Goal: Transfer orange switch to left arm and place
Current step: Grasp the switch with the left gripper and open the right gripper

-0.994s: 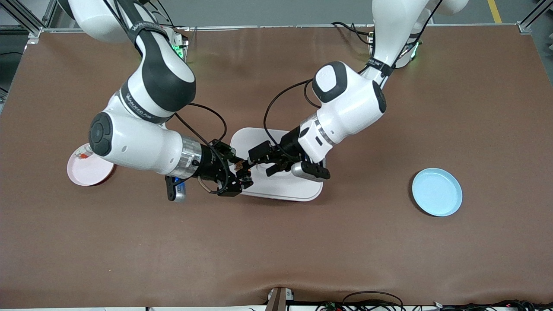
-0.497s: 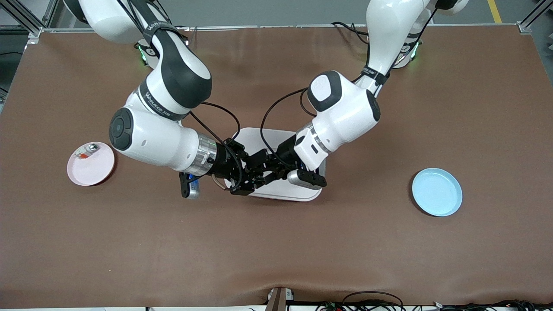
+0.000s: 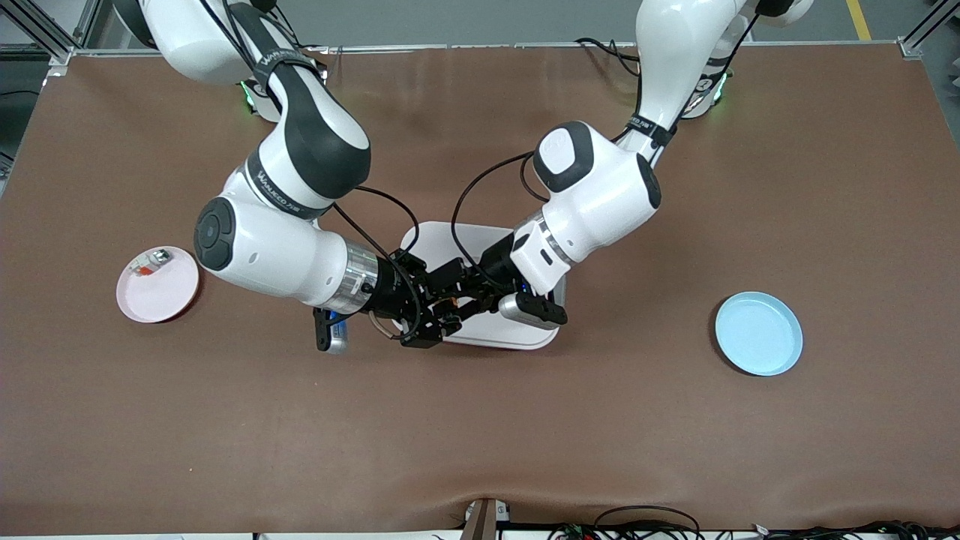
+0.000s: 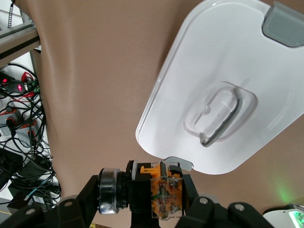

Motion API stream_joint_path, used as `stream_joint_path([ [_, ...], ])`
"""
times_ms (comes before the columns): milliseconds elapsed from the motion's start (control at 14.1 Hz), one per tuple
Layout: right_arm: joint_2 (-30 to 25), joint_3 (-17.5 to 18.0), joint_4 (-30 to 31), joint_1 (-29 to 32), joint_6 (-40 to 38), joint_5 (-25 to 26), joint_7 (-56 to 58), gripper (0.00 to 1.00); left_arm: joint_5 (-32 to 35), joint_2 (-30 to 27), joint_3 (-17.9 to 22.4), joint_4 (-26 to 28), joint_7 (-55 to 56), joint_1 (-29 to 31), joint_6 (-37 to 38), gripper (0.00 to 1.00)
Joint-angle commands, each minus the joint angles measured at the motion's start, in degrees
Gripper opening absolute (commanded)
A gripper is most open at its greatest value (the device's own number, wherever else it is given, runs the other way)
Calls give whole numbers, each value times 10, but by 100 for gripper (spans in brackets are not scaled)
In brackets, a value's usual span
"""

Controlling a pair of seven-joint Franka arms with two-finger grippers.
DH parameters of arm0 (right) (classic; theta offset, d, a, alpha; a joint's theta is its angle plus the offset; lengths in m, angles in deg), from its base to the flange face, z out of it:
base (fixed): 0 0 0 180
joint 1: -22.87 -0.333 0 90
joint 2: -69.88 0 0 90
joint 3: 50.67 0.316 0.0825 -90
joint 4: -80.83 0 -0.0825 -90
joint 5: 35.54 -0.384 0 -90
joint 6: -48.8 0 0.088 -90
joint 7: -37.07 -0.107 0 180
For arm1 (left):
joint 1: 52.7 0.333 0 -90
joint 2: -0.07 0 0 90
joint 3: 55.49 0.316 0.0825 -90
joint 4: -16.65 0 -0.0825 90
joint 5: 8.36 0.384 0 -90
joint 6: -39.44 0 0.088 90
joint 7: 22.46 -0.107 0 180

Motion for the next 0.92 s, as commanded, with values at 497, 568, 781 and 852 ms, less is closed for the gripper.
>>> stream_joint_path([
  [497,16,2,-37,10,-6,-19,-12,0,-1,4,3,-10,-46,1,-6,0],
  [568,16,2,-37,10,-6,-20,-12,0,0,4,3,-10,-46,0,-6,0],
  [781,16,2,-37,10,-8,-20,-14,0,1,4,3,-10,-46,1,-6,0],
  [852,16,1,-37,10,-9,-20,-13,0,1,4,3,-10,-46,1,-6,0],
])
